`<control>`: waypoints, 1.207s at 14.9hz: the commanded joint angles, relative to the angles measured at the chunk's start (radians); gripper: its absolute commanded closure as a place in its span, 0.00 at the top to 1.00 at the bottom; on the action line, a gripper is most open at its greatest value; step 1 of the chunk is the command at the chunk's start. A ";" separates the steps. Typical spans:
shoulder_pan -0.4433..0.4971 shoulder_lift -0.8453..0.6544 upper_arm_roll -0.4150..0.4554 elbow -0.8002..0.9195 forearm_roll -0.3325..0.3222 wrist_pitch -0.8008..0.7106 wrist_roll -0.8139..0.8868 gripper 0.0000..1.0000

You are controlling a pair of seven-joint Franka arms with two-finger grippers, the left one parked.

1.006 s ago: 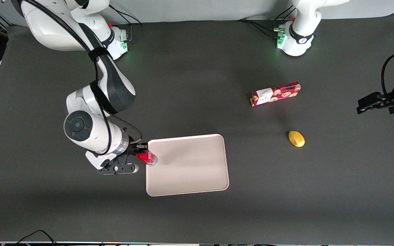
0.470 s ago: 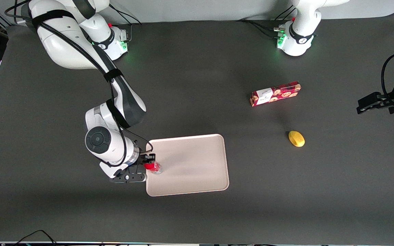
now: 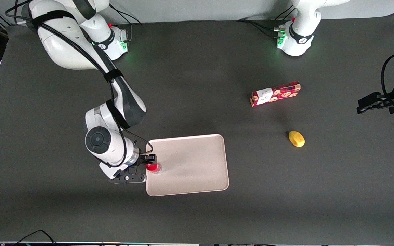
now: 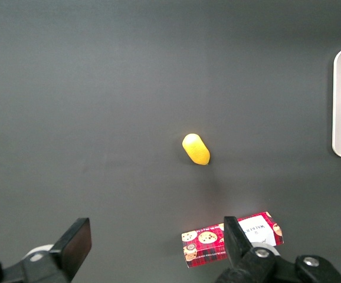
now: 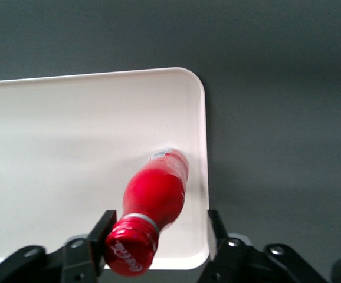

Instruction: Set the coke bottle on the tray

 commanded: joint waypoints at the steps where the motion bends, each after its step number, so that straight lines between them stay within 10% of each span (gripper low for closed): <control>1: 0.013 0.017 -0.008 0.032 -0.023 0.006 0.033 1.00; 7: 0.004 -0.065 -0.011 0.018 -0.025 -0.011 0.014 1.00; 18: -0.036 -0.719 -0.209 -0.448 0.064 -0.232 -0.203 1.00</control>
